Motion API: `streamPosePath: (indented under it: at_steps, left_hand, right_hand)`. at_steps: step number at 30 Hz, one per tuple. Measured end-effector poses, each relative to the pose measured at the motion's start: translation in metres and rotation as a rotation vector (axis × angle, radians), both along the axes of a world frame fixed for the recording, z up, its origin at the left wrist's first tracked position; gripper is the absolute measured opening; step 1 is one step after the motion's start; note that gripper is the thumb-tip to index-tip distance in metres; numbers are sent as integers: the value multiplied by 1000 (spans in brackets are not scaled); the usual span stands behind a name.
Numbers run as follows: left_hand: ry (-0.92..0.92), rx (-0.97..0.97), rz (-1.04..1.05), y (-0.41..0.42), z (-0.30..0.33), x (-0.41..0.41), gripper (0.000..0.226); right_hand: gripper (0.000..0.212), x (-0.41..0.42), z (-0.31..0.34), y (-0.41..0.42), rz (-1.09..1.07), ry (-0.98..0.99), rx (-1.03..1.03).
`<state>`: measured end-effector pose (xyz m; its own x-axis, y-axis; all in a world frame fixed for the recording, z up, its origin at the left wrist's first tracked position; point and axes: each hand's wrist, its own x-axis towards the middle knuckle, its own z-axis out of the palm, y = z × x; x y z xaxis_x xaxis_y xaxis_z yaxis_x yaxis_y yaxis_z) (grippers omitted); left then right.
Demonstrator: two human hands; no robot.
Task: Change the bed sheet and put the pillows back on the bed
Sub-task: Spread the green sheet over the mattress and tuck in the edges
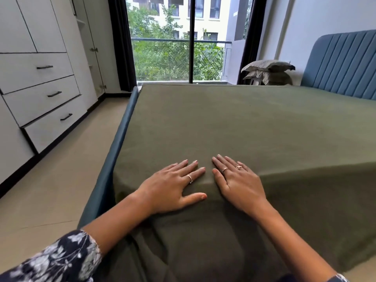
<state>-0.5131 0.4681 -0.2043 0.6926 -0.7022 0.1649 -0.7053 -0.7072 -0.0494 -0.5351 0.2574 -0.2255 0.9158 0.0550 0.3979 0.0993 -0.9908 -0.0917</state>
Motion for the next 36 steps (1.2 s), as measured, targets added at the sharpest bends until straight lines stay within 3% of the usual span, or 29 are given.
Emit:
streamPosePath:
  at_steps: [3,5,7,9,12,17,19,21,24,28,30,32,36]
  left_hand:
    - [-59,-51,-15,6,-4,-10,80]
    - [-71,-188,-18,11,-4,-20,74]
    - [-44,-534,48,22,-5,-36,58]
    - [-50,-912,249,35,-8,-57,39]
    - [38,-1205,646,42,-24,-103,40]
    - [281,-1188,903,33,-68,-151,51]
    - [358,-1214,935,40,-65,-154,50]
    - [379,-1116,945,47,-57,-154,45]
    - [438,-895,949,45,-37,-147,34]
    - [529,-959,978,23,-28,-128,38]
    - [542,-1126,1003,9,-32,-124,44]
    - [535,-1455,1019,-3,-39,-124,50]
    - [586,-2113,991,-18,-49,-123,51]
  right_hand:
    - [52,-15,-12,0,37,-187,71]
    - [47,-23,-16,1,50,-254,123]
    - [46,-31,-16,6,71,-292,200]
    - [47,-44,-16,17,133,-312,319]
    - [49,-73,-26,57,286,-355,454]
    - [69,-126,-74,136,534,-148,282]
    - [81,-135,-88,152,520,-47,268]
    - [83,-135,-93,159,455,2,248]
    - [66,-130,-95,163,408,0,154]
    - [39,-116,-93,149,476,-94,244]
    - [30,-110,-85,137,529,-92,425]
    - [28,-107,-74,126,554,-81,529]
    - [38,-97,-64,113,512,-158,411]
